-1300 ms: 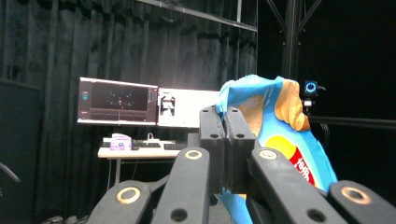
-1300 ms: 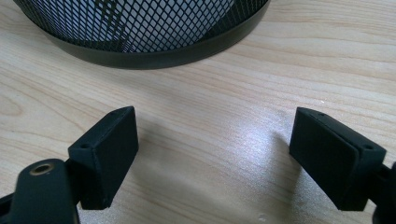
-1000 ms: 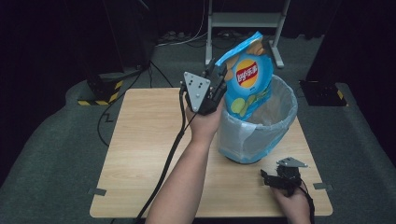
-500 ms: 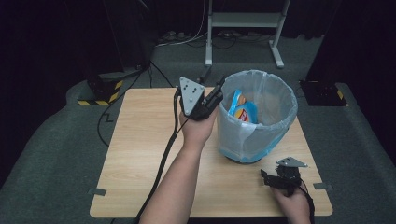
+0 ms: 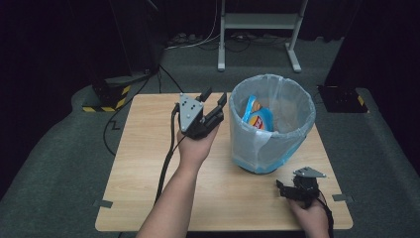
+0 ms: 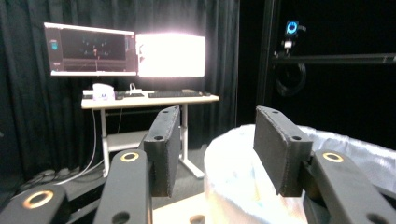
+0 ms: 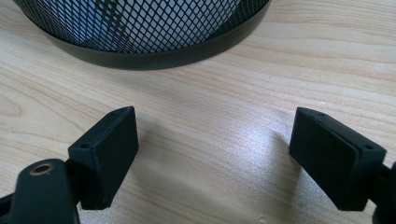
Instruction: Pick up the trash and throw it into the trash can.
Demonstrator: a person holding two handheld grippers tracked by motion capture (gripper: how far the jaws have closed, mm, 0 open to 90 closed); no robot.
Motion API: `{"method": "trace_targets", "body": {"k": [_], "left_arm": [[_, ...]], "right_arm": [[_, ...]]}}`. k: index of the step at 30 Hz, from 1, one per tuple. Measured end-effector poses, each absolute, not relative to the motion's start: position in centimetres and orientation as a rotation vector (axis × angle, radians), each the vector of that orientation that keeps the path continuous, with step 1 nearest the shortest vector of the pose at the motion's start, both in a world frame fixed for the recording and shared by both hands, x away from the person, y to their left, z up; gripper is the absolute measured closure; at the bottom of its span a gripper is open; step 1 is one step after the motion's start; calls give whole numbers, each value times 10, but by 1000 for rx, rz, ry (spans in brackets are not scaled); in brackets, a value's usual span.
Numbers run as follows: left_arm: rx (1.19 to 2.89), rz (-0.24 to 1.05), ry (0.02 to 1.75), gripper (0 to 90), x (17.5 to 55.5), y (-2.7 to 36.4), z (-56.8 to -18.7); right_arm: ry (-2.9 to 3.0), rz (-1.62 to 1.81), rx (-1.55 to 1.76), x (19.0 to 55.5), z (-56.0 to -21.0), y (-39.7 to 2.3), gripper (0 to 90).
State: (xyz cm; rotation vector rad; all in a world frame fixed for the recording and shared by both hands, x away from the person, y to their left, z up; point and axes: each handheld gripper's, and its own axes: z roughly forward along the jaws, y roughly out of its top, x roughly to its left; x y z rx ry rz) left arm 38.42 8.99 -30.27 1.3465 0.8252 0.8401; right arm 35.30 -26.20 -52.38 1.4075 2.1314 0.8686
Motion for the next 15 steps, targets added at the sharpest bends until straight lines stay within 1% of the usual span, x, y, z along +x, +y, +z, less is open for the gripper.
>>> {"method": "trace_targets", "body": {"k": [7, 15], "left_arm": [[1433, 802, 856, 494, 379, 104, -326], [1538, 768, 951, 483, 378, 126, -371]], "right_arm": [[2132, 870, 1406, 353, -524, -262, 152], [2131, 870, 1406, 353, -524, -262, 153]]}}
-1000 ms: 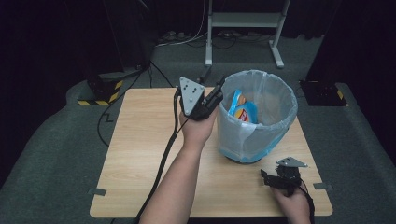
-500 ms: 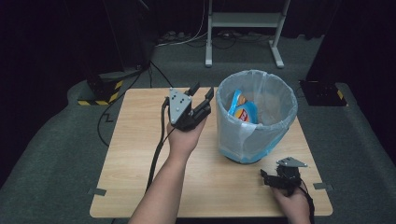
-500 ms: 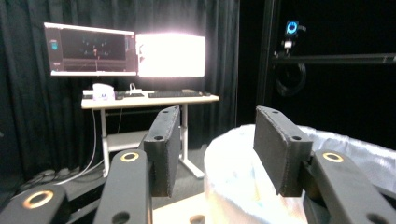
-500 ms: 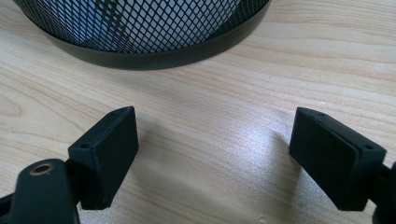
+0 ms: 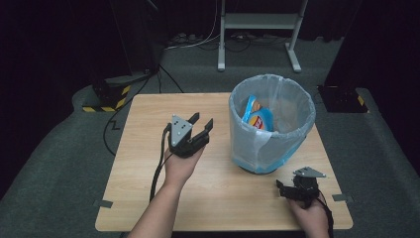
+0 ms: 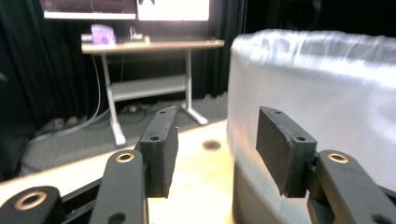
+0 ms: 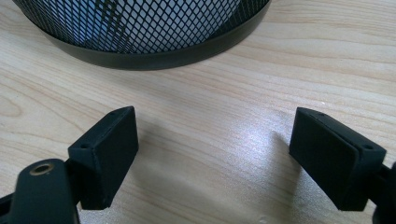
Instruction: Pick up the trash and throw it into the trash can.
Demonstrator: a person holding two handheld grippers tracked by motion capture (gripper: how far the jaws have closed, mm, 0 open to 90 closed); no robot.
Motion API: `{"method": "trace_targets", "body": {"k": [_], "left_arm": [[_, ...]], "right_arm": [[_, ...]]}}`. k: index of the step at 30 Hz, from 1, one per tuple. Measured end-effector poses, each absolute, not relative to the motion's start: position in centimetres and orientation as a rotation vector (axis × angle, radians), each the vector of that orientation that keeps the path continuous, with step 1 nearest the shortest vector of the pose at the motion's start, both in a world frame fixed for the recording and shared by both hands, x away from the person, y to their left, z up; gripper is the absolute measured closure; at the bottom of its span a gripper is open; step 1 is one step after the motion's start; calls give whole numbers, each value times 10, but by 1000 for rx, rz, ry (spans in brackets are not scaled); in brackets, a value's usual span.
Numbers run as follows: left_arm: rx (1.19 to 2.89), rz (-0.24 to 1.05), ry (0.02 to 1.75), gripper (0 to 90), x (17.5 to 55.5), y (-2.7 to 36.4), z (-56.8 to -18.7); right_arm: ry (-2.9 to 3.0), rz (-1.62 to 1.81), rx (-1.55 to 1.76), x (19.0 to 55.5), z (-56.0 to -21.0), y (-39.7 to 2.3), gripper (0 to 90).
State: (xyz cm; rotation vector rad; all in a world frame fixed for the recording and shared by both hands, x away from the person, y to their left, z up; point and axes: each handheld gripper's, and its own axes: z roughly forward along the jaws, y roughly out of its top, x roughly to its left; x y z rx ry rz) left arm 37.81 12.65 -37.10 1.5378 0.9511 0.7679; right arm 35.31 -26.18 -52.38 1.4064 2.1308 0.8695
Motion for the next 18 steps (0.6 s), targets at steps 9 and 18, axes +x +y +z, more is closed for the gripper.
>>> {"method": "trace_targets", "body": {"k": [9, 18], "left_arm": [[1672, 665, 1078, 424, 380, 153, -427], [1804, 616, 1205, 384, 366, 184, -486]], "right_arm": [[2131, 870, 1407, 353, -524, -262, 153], [2127, 872, 1404, 353, -524, -262, 153]]}}
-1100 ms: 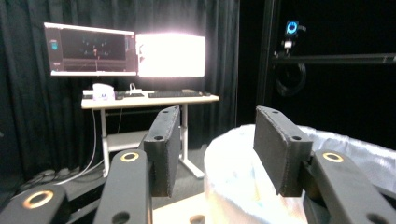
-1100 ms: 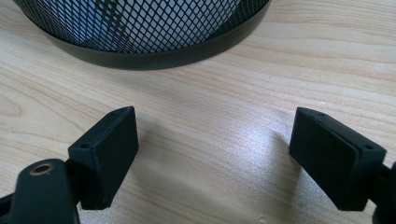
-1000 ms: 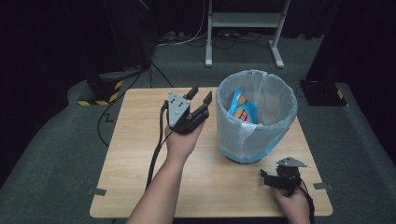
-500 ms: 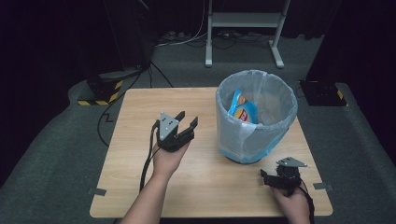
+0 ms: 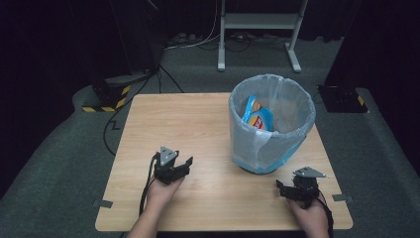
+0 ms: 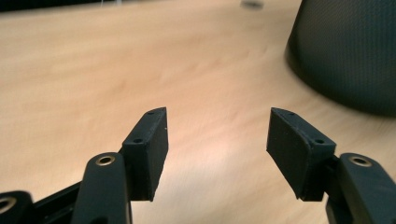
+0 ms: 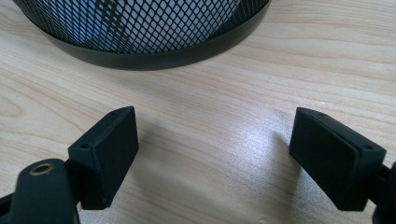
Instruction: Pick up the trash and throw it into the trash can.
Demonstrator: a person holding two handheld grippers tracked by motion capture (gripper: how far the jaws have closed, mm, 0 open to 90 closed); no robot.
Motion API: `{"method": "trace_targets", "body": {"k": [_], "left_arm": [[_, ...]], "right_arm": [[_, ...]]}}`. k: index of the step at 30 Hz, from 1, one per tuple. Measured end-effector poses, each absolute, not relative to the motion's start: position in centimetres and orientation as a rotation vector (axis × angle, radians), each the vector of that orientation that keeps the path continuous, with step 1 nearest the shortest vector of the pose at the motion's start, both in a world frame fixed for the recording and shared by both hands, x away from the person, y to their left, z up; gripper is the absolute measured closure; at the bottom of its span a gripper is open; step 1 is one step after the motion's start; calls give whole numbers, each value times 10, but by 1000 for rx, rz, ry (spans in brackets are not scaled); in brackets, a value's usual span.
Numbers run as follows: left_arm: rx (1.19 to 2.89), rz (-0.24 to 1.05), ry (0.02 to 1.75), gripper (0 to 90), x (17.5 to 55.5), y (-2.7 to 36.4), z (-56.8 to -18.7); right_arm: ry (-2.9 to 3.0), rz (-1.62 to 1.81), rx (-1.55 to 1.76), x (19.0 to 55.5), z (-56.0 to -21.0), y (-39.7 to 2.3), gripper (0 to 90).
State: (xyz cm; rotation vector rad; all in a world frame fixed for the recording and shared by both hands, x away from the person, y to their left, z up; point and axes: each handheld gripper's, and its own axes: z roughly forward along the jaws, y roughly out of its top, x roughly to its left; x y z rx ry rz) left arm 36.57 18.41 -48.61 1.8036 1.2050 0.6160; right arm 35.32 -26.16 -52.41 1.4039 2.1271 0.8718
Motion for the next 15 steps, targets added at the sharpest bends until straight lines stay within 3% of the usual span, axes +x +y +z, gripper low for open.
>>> {"method": "trace_targets", "body": {"k": [15], "left_arm": [[1951, 596, 1329, 347, 317, 231, -527]], "right_arm": [[2125, 871, 1407, 353, -524, -261, 153]]}}
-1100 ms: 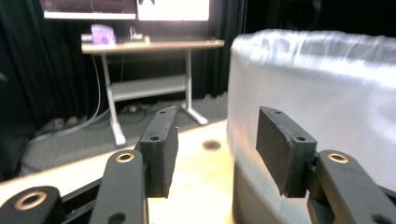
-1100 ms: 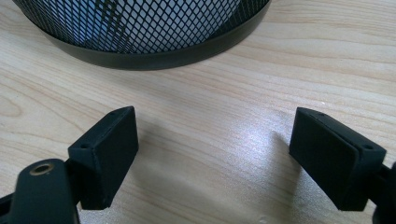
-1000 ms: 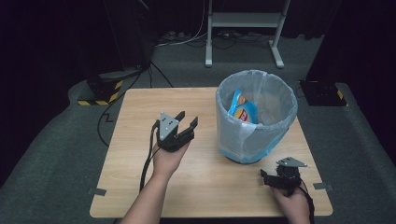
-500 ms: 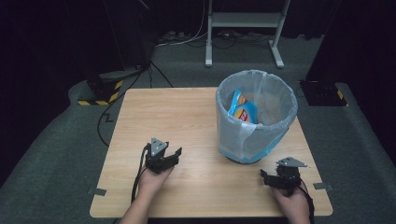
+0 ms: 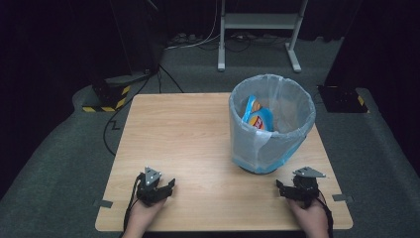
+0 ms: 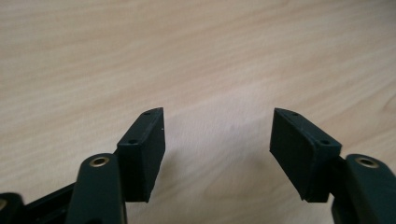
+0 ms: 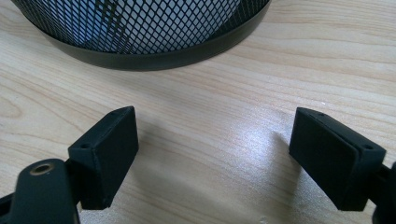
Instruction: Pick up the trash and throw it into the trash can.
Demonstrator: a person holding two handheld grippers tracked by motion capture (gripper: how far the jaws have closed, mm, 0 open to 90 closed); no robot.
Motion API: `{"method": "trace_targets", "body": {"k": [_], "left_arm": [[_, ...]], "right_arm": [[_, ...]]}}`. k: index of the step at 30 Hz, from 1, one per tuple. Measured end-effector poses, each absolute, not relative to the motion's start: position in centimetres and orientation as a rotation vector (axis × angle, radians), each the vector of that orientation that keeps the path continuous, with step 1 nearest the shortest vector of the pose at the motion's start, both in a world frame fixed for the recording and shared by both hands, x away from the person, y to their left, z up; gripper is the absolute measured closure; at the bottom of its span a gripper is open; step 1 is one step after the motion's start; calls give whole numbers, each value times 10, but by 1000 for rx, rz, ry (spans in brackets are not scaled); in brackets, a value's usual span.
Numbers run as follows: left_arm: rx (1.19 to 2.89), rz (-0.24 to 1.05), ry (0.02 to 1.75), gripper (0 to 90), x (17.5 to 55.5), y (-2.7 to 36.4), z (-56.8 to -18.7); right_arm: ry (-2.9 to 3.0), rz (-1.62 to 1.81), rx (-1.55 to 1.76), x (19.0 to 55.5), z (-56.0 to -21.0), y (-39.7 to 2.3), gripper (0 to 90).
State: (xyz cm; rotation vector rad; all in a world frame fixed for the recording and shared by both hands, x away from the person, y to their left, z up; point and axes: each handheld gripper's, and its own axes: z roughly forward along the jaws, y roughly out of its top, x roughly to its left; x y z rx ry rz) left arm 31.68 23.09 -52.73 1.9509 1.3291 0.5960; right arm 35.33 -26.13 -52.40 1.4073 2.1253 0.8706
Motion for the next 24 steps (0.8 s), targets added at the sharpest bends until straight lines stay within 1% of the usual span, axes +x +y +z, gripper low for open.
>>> {"method": "trace_targets", "body": {"k": [2, 4, 7, 24], "left_arm": [[1952, 575, 1327, 309, 316, 232, -528], [1952, 580, 1331, 296, 316, 232, -528], [1961, 603, 1337, 295, 316, 228, -528], [1957, 601, 1341, 300, 316, 229, -528]], "right_arm": [[2126, 871, 1407, 353, -524, -261, 153], [2126, 870, 1406, 353, -524, -261, 153], [2126, 871, 1410, 353, -524, -261, 153], [2127, 867, 1405, 354, -524, -261, 153]]}}
